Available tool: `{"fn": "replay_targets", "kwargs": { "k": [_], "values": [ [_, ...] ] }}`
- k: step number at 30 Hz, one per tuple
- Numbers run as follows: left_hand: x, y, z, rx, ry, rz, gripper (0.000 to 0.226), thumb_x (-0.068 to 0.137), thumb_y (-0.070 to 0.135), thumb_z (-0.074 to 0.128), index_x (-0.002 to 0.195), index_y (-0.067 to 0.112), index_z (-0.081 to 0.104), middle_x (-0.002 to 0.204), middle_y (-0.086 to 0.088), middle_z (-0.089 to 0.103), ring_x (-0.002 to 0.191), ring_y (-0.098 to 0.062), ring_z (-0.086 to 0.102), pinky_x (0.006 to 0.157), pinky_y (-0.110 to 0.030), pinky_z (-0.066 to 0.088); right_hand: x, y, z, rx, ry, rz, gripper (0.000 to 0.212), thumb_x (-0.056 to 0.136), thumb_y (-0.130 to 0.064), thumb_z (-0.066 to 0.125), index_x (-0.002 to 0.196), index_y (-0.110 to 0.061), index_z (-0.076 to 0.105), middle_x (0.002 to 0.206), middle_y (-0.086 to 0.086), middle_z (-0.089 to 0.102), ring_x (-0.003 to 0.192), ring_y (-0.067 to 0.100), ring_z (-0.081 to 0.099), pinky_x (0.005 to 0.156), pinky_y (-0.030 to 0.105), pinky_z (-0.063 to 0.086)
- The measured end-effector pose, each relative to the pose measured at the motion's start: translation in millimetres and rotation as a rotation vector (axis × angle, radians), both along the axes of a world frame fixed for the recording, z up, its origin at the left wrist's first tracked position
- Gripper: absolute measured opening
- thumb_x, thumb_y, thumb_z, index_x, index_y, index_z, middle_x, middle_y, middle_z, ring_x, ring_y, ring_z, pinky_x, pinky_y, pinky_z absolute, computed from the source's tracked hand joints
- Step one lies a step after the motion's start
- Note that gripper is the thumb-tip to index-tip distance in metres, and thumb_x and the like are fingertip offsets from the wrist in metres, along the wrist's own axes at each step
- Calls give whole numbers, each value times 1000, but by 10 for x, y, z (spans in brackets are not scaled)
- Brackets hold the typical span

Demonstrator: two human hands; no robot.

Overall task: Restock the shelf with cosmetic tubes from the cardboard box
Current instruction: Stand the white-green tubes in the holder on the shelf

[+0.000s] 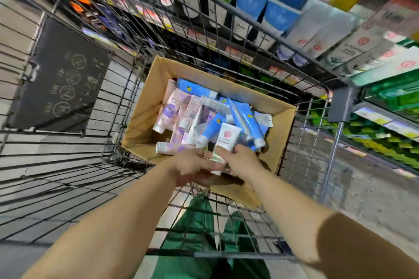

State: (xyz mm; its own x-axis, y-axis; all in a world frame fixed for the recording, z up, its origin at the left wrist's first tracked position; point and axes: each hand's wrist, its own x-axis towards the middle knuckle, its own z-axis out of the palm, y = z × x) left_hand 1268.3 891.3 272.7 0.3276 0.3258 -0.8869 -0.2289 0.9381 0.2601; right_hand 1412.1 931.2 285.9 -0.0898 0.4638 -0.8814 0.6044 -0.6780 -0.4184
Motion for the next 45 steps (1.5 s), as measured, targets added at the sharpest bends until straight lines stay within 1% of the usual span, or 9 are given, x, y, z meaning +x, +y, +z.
{"fn": "replay_targets", "kwargs": {
  "k": [4,9,17,21,25,29,34,42,45],
  "values": [
    [-85,-64,-83,112,71,-155,26,69,7,81,89,13,65,83,-4,64,79,-19,60,79,-36,52,100,71,45,28,53,-123,21,87,-28,68,105,-17,65,106,5,71,91,21,67,78,38,55],
    [-31,63,-552,4,850,-409,35,67,24,81,95,7,68,95,-7,69,90,-22,64,70,-27,46,449,131,-32,26,50,-257,20,94,-29,60,113,-22,58,109,-2,68,91,16,66,65,32,55],
    [202,96,-747,-54,998,-305,37,79,30,68,106,5,67,102,-13,70,98,-30,64,76,-30,50,553,44,-67,-61,68,-244,14,97,-28,55,109,-25,48,99,-11,60,85,7,62,76,37,58],
    [129,154,-562,-21,912,-360,38,88,35,65,107,3,64,102,-12,65,91,-27,61,67,-26,39,520,44,3,-65,65,-225,20,95,-25,58,113,-22,49,114,-2,61,95,15,63,69,32,57],
    [3,118,-229,91,609,-118,11,92,21,62,85,15,56,102,-10,67,86,-21,64,68,-28,45,456,110,181,-71,76,-218,28,92,-20,64,116,-17,50,118,3,61,98,21,63,54,25,48],
    [-145,224,261,160,386,-29,8,96,22,57,97,29,53,105,-5,67,94,-23,65,86,-44,50,384,214,455,-26,112,-211,40,90,-19,67,126,-14,51,122,4,61,99,22,63,78,40,57],
    [-150,497,867,306,181,-23,28,96,23,58,122,16,51,107,-13,63,89,-29,61,86,-48,53,419,310,946,41,186,-279,34,90,-15,66,121,-13,52,113,4,64,97,23,63,85,44,53],
    [424,813,1856,500,1,-124,13,97,19,55,109,15,57,107,-12,64,95,-30,61,104,-51,44,939,347,1839,213,269,-424,31,90,-10,65,118,-12,54,104,5,68,81,19,67,68,36,55],
    [833,902,2302,597,-92,-153,18,94,16,54,111,12,57,110,-13,67,96,-27,63,103,-50,45,1348,367,2260,301,283,-455,31,89,-11,66,118,-11,54,107,7,68,90,24,66,77,42,55]
  ]
}}
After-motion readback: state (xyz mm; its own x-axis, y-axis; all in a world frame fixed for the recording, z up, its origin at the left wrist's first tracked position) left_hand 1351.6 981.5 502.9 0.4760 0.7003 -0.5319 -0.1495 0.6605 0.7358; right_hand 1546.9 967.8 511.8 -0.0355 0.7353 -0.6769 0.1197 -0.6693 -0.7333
